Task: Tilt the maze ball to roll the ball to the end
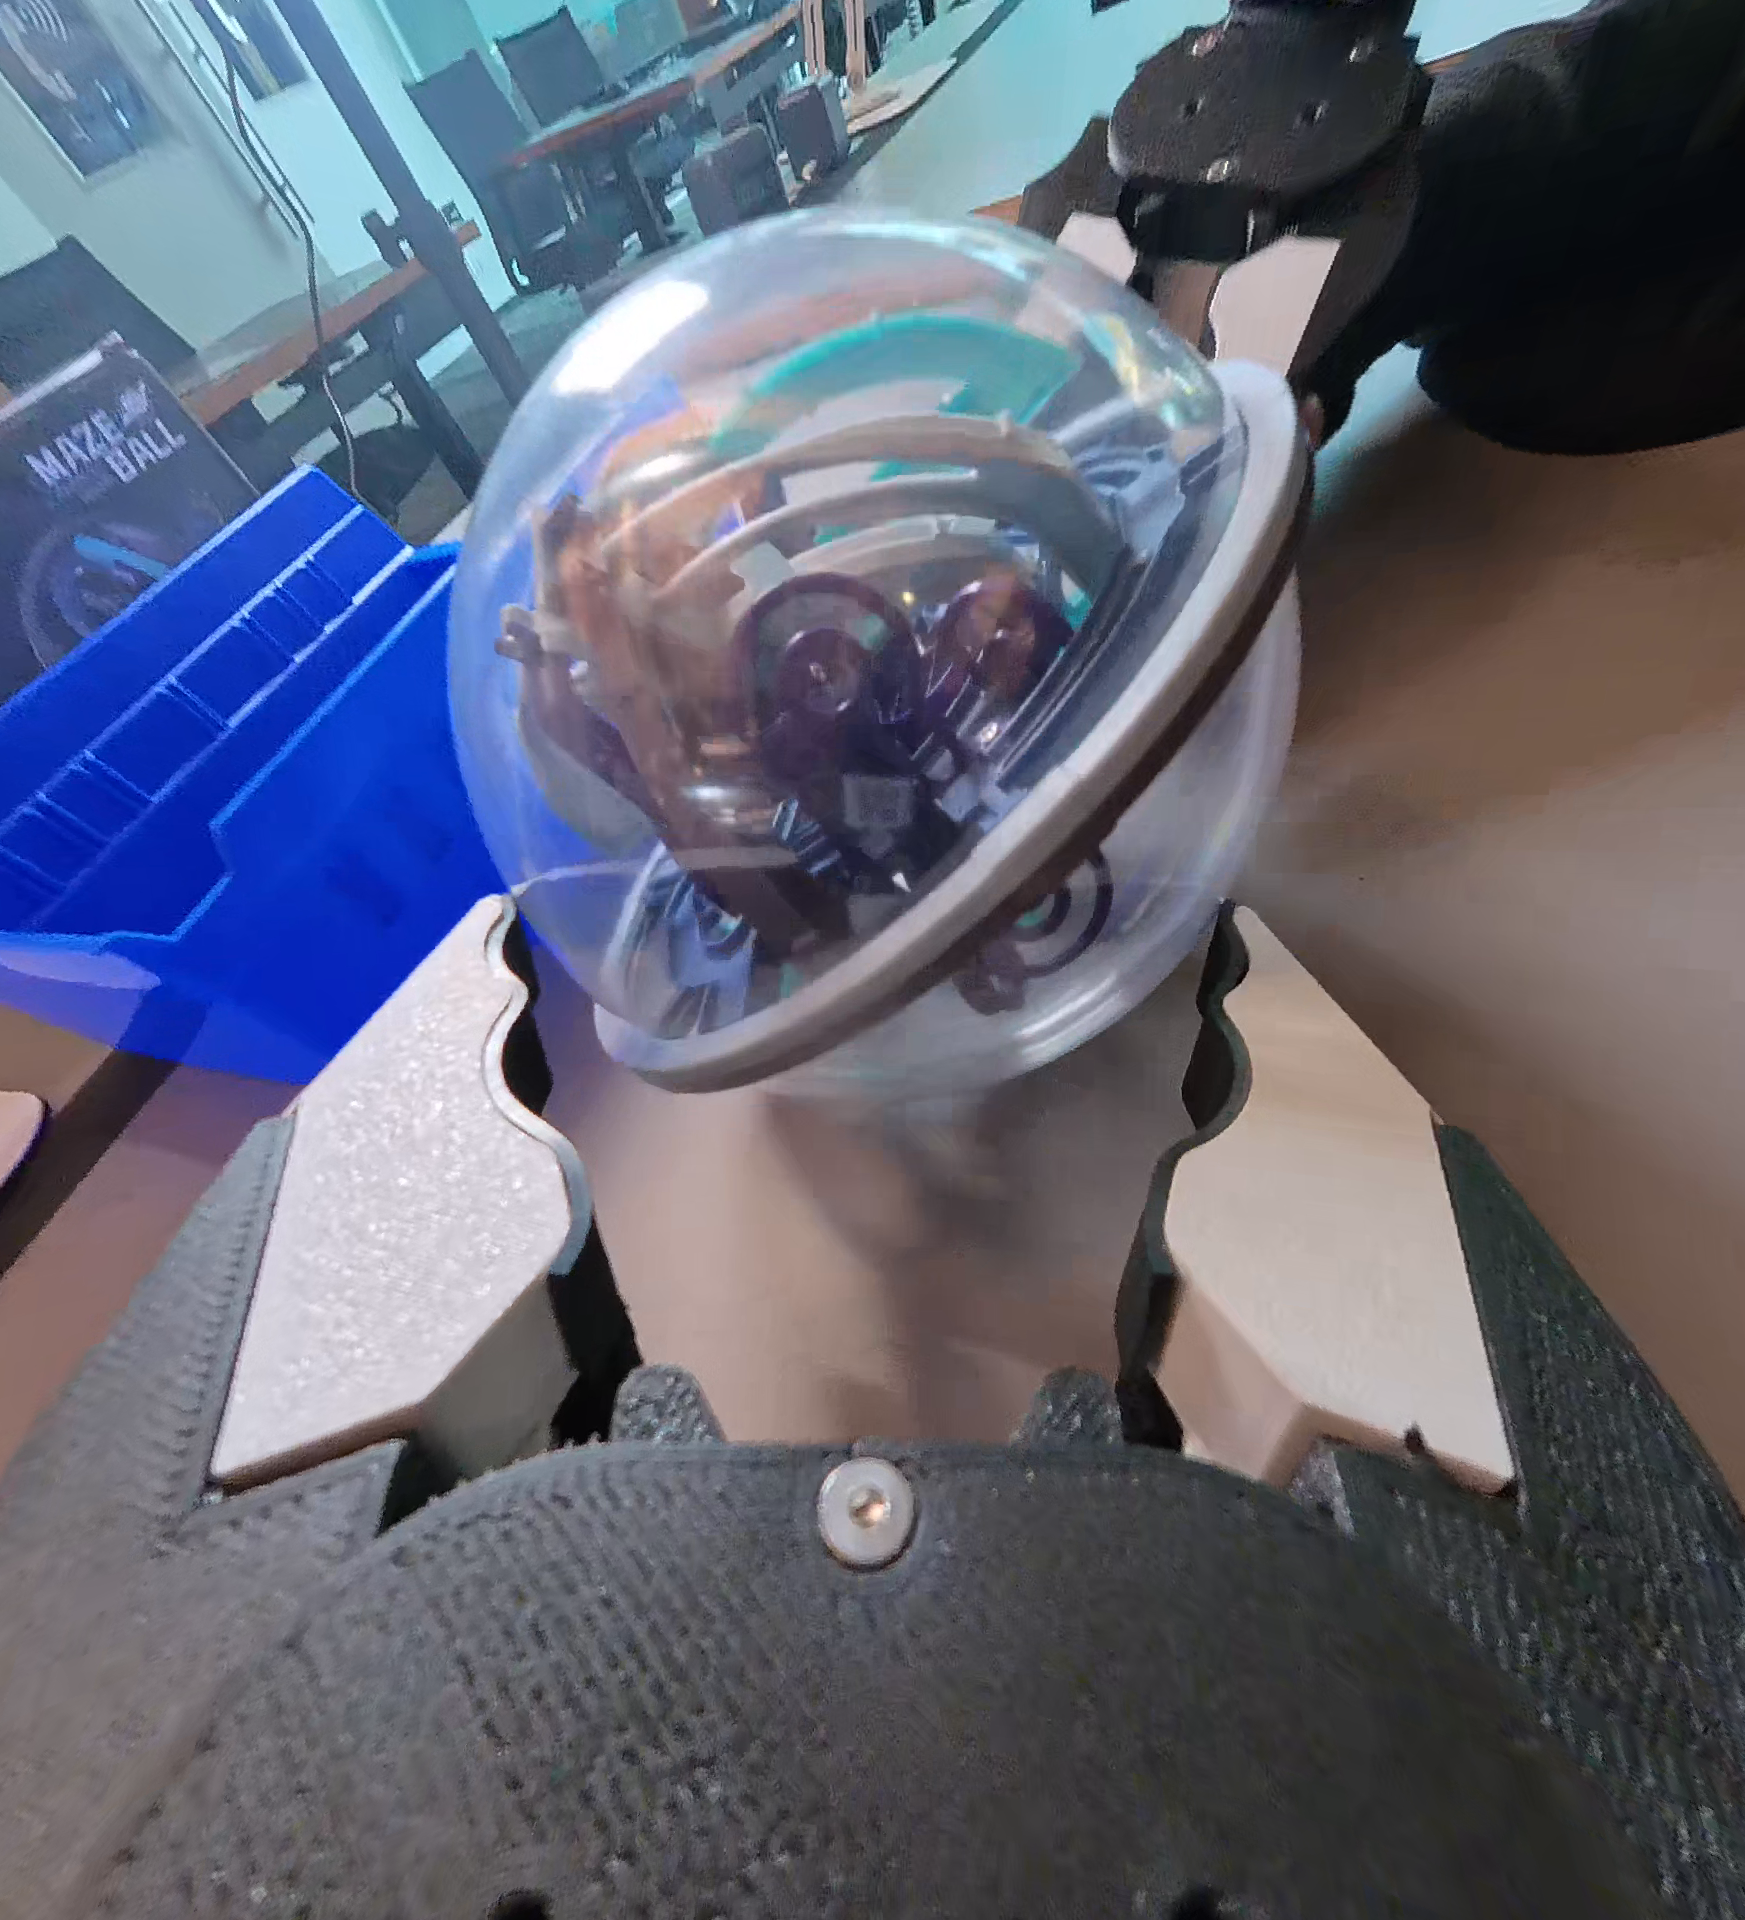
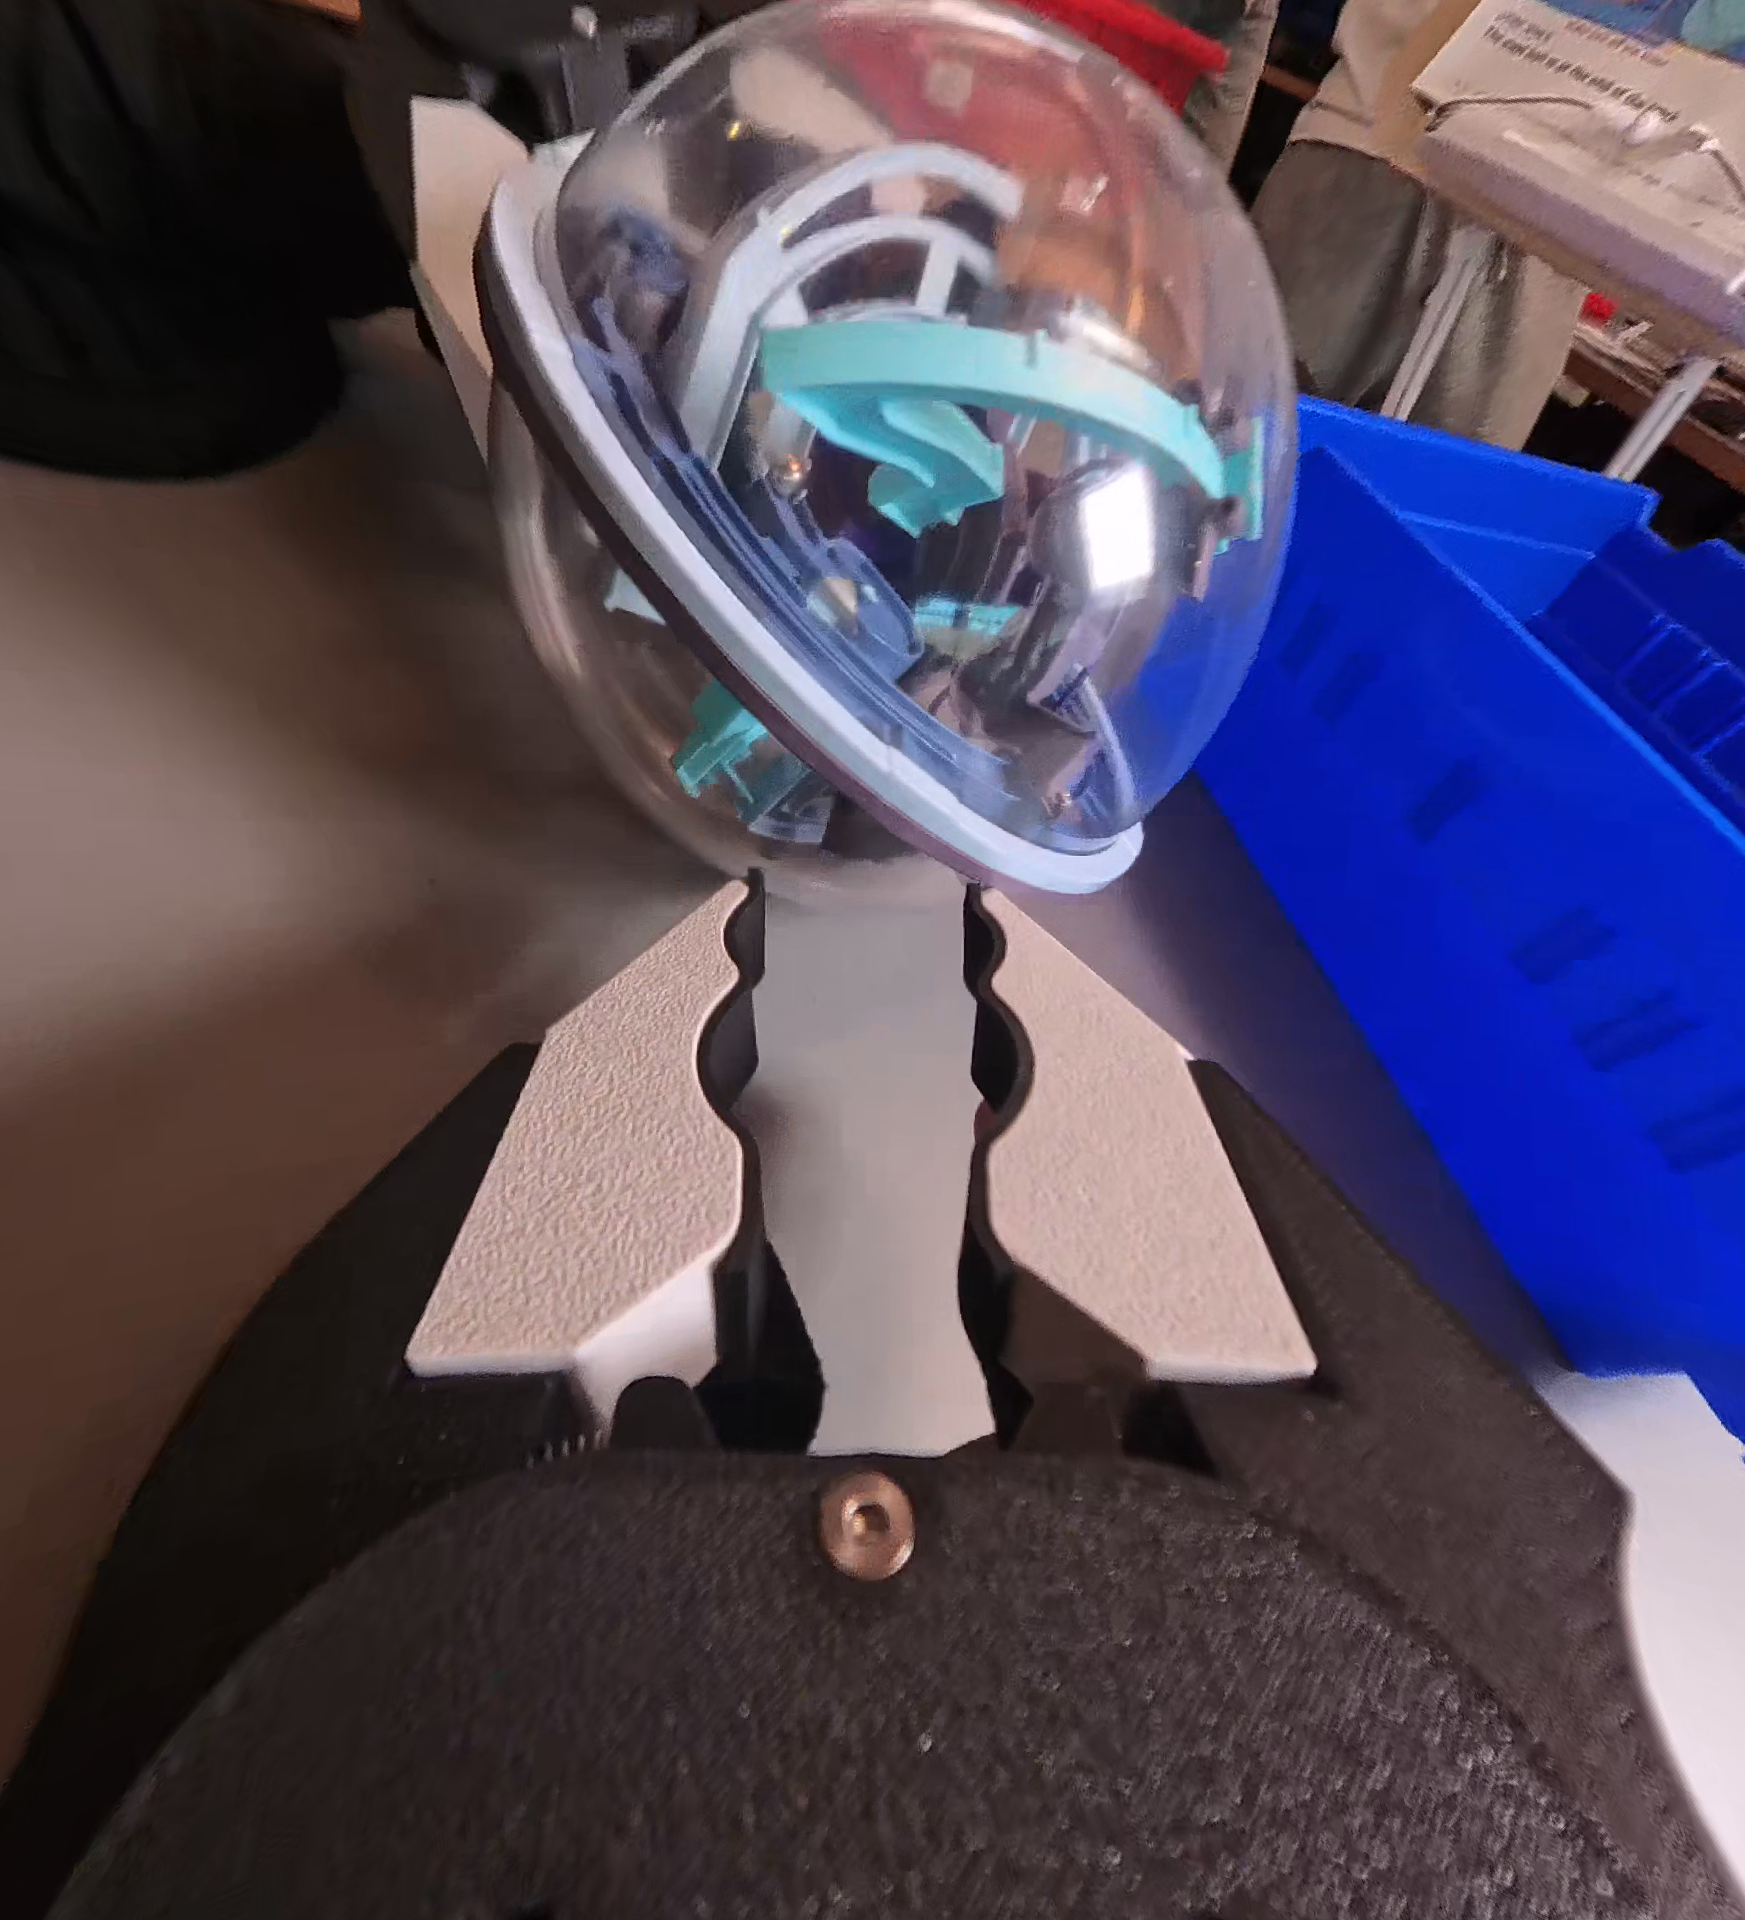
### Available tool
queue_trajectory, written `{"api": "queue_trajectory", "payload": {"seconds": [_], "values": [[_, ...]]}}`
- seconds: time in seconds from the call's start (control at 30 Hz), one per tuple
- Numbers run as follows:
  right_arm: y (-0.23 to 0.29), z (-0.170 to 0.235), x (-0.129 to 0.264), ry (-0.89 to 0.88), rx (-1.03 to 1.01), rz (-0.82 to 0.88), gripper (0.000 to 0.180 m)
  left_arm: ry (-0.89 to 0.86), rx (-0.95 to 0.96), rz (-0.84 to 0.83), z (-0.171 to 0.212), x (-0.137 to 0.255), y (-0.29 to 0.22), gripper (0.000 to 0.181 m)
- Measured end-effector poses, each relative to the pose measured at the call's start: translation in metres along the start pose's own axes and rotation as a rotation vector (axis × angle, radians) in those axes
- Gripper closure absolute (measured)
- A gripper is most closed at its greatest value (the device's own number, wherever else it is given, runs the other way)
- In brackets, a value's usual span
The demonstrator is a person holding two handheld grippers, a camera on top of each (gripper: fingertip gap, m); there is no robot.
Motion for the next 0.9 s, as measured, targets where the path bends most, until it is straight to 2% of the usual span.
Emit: {"api": "queue_trajectory", "payload": {"seconds": [0.13,0.33,0.67,0.9], "values": [[0.004,0.006,-0.005,0.046,0.073,0.003,0.153,-0.013,-0.093,-0.03,-0.004,0.006,-0.004,0.055],[0.008,0.009,-0.005,0.071,0.104,-0.015,0.15,-0.024,-0.207,-0.089,-0.006,0.01,-0.011,0.056],[0.001,0.009,-0.002,0.061,0.088,0.009,0.138,-0.031,-0.166,-0.085,-0.005,0.01,-0.009,0.058],[-0.003,0.008,-0.001,0.072,0.126,0.055,0.138,-0.026,-0.19,-0.098,-0.003,0.01,-0.008,0.06]]}}
Point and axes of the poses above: each gripper's, where its closed fingertips meet, x back along the fingers, z out of its underside, y = z × x across the jaws, the point moved 1 cm from there along x, back along the fingers, and after that the axes turned 10 degrees about -z, right-handed, at the moved point
